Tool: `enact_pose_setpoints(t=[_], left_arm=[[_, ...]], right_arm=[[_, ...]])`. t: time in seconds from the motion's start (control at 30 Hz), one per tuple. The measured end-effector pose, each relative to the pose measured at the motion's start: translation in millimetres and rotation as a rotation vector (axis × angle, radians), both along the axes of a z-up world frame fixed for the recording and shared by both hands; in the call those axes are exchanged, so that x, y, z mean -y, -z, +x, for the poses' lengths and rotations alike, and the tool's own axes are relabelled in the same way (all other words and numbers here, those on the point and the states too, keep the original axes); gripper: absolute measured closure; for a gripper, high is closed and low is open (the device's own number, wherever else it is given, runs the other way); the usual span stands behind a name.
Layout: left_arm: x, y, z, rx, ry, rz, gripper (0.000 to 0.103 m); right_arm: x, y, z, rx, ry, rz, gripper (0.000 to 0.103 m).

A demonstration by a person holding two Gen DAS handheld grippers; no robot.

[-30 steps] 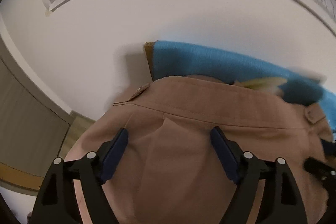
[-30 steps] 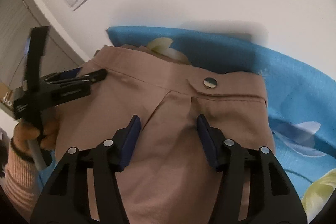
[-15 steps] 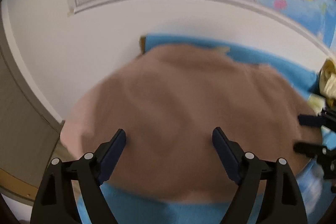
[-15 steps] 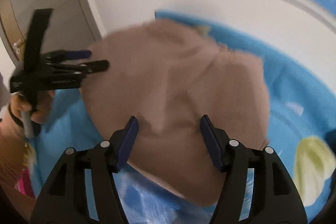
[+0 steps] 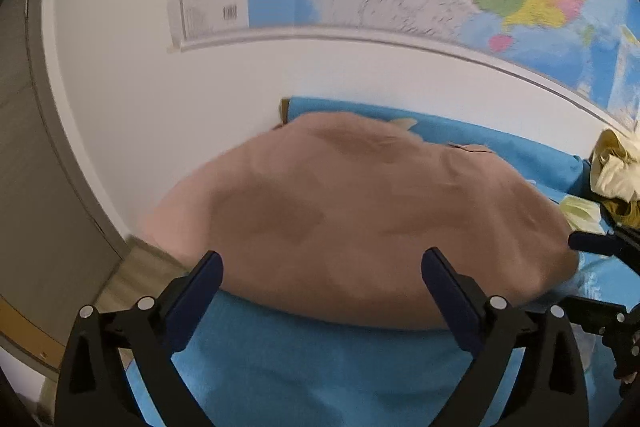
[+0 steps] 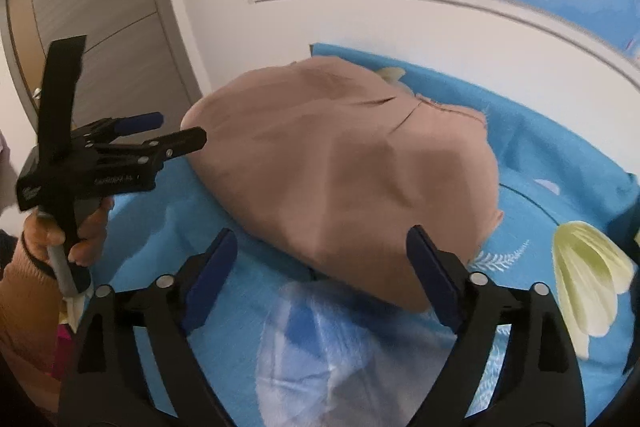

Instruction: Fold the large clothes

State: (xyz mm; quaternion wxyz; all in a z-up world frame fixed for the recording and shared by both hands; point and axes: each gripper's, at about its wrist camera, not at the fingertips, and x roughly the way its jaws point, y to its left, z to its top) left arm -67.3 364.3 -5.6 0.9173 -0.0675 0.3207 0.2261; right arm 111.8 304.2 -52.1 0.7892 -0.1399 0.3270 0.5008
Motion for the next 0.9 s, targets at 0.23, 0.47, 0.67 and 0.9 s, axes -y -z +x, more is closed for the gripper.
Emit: enact_pose_setpoints(t=[0.23, 0.47, 0.67, 0.9], left_arm=[[37.9, -3.8, -20.6, 0.038, -0.034, -0.013, 0.007], [58.8, -10.1, -36.2, 0.069, -0.067, -0.011, 0.007], [71.6, -11.9, -41.3, 0.068, -0.088, -0.022, 0.007], [87.3, -14.7, -44.2, 0.063, -0.099, -0.007, 0.007]], right_arm=[[21.7, -9.3, -26.0, 0.039, 0.022, 0.047, 0.007], [33.2, -11.7, -34.1, 0.033, 0.042, 0.068, 0.006], [43.5, -14.5, -43.3, 0.056, 0.058, 0.069, 0.006], [53.6, -9.9, -47.0, 0.035, 0.07, 0.077, 0.006]])
